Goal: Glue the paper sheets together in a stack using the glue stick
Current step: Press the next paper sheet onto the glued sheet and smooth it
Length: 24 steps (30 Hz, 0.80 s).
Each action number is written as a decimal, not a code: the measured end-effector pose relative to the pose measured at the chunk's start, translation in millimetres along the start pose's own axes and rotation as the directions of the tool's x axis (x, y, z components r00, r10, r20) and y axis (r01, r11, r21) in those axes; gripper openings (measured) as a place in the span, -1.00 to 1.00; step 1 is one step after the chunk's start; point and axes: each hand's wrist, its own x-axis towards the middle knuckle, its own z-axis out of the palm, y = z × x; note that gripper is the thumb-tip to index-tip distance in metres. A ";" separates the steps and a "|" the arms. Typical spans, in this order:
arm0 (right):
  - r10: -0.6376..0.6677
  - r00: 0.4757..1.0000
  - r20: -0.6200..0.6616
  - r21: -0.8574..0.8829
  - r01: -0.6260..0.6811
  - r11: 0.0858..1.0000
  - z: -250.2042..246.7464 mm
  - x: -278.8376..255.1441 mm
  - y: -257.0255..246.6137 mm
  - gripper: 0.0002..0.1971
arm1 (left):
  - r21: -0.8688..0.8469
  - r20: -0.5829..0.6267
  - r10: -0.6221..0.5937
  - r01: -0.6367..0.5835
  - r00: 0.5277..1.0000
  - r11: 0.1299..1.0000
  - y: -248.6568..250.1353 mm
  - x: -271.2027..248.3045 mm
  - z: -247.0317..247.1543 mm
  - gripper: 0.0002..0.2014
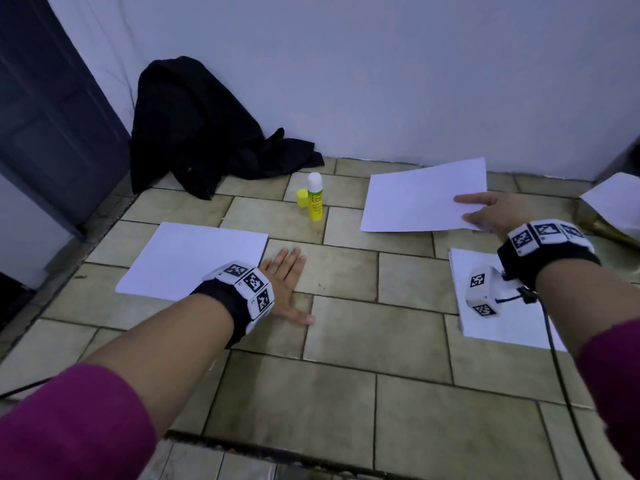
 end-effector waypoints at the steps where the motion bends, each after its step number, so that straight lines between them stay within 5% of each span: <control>1: 0.012 1.000 0.003 -0.026 -0.012 1.000 2.2 5.4 -0.5 -0.63 | -0.006 0.006 0.001 -0.001 1.000 1.000 -0.3 0.6 -0.9 0.16; 20: 0.145 0.989 0.031 -0.384 -0.122 0.915 21.1 44.3 -1.3 -0.59 | -0.002 0.096 0.054 -0.054 0.994 0.999 -7.2 2.3 -6.3 0.16; 24: 0.135 0.991 -0.023 -0.562 -0.125 0.818 28.2 46.1 -1.3 -0.67 | -0.010 0.101 0.064 -0.063 0.993 0.998 -8.4 2.6 -5.8 0.16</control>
